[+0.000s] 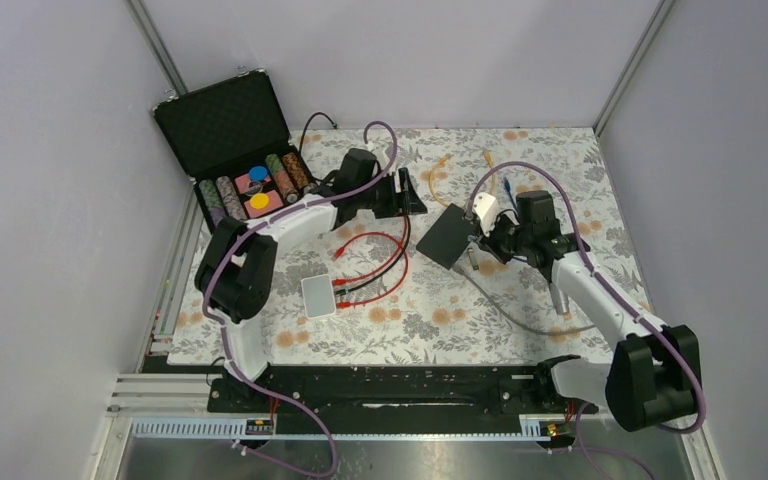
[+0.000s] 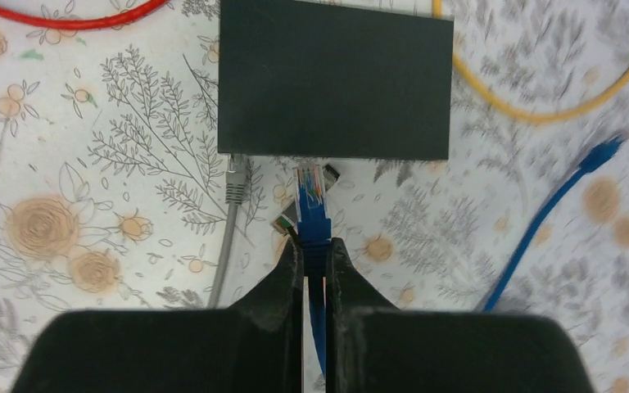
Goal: Insert the plug into the switch port
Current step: Pick up the connector from the center of the board.
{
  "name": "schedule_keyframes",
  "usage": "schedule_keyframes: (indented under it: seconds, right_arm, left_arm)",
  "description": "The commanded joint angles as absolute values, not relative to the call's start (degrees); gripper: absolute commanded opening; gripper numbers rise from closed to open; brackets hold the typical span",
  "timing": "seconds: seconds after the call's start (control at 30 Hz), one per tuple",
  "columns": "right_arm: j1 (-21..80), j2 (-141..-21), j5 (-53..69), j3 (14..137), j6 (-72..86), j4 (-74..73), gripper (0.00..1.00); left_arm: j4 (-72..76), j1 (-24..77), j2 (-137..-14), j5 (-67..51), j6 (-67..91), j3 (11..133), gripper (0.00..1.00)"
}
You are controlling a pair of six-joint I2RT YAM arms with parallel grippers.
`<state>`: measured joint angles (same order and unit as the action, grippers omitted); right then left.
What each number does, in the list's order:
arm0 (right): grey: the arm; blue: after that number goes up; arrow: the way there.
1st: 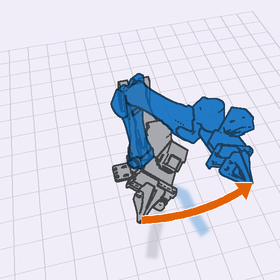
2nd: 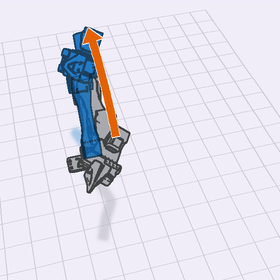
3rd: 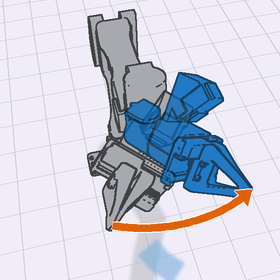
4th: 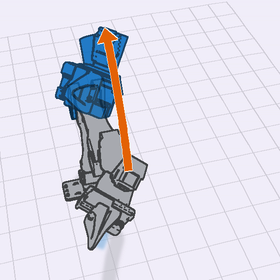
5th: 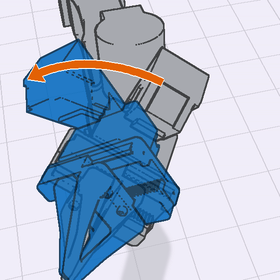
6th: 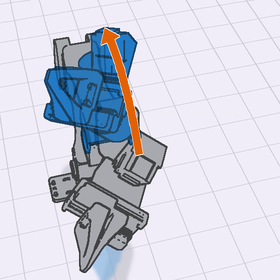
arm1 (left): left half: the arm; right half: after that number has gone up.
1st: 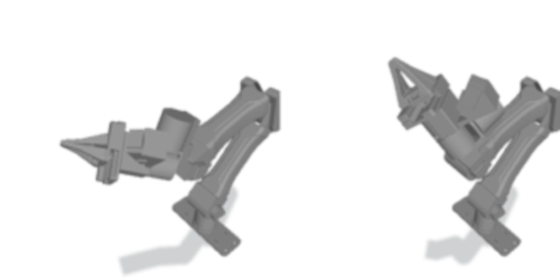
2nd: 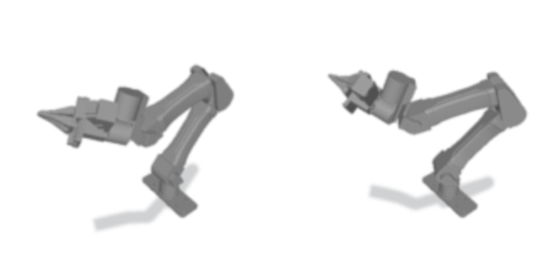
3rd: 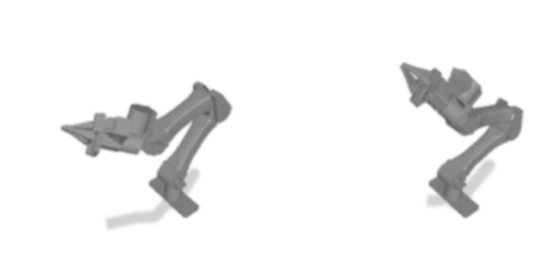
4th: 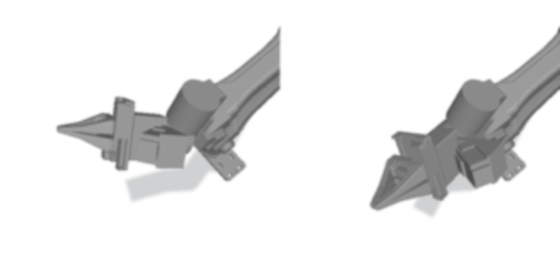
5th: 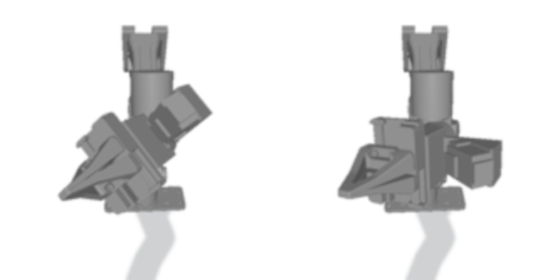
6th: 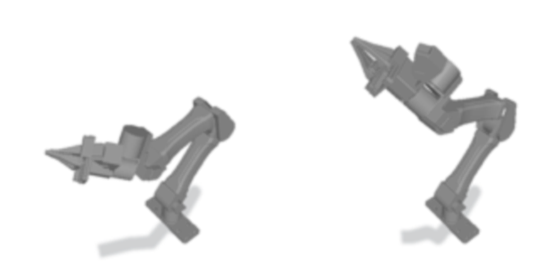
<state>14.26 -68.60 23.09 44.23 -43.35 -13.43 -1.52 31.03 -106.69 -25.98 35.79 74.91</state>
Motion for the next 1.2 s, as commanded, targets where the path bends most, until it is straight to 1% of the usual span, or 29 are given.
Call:
schedule_keyframes:
  seconds: [0.0,0.1,0.23,0.37,0.5,0.73,0.83,1.17]
  right_arm:
    - [14.59,-73.66,15.94,51.52,-26.79,-19.42,0.0]
    - [15.08,-76.11,14.53,51.42,-18.87,-17.48,0.0]
    - [16.55,-75.98,8.29,46.93,-13.73,-12.35,0.0]
    - [16.88,-77.34,6.95,45.45,-10.4,-13.38,0.0]
    - [17.19,-79.91,6.94,45.46,-10.22,-14.72,0.0]
    - [18.47,-87.97,8.62,48.27,-7.75,-16.48,0.0]
    - [19.48,-88.3,7.43,48.05,-8.7,-15.07,0.0]
    - [19.69,-90.02,8.94,51.19,-10.63,-15.91,0.0]
  left_arm:
    - [-2.08,31.21,-110.23,-20.5,35.16,81.47,0.66]
    - [-1.5,31.13,-113.73,-21.54,36.14,83.78,0.65]
    - [-3.17,31.21,-117.86,-22.66,36.36,86.64,0.65]
    - [-2.84,31.28,-120.27,-23.56,36.7,86.92,0.65]
    - [-1.77,31.29,-121.89,-24.57,37.36,86.61,0.65]
    - [-1.1,31.23,-122.09,-24.67,37.47,86.21,0.64]
    - [-1.05,31.22,-122.36,-24.82,37.27,86.23,0.64]
    - [-0.79,31.28,-124.29,-26.12,37.71,86.43,0.63]
